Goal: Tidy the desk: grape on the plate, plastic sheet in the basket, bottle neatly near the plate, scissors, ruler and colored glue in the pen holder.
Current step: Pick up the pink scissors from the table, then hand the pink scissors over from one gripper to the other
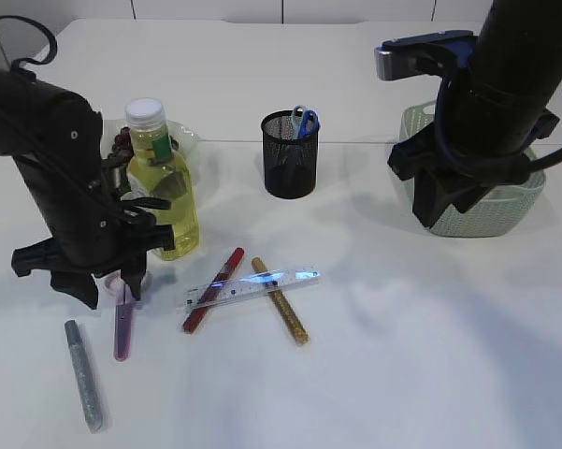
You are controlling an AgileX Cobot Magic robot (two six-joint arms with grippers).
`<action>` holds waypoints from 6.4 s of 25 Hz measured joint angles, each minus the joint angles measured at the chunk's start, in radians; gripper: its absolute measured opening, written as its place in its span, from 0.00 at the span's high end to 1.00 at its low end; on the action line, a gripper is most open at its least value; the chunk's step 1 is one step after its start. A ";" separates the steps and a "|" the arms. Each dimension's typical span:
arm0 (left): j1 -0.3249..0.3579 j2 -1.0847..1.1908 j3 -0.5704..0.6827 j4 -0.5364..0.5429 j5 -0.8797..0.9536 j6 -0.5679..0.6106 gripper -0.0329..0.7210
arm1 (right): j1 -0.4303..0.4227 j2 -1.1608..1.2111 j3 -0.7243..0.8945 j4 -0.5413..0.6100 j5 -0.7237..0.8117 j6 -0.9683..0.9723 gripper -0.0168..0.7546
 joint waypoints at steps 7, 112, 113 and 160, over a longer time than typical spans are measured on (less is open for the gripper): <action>0.000 0.034 0.000 0.002 -0.021 -0.002 0.46 | 0.000 0.000 0.000 0.000 0.000 0.000 0.51; 0.000 -0.439 -0.004 0.036 0.126 0.174 0.75 | 0.000 0.000 0.000 0.004 -0.004 -0.002 0.52; 0.000 -0.459 -0.004 0.029 0.126 0.188 0.75 | 0.000 0.000 0.000 0.013 -0.006 -0.002 0.52; 0.000 -0.530 -0.002 -0.722 -0.038 0.614 0.75 | 0.074 0.000 0.002 1.163 -0.502 -0.368 0.52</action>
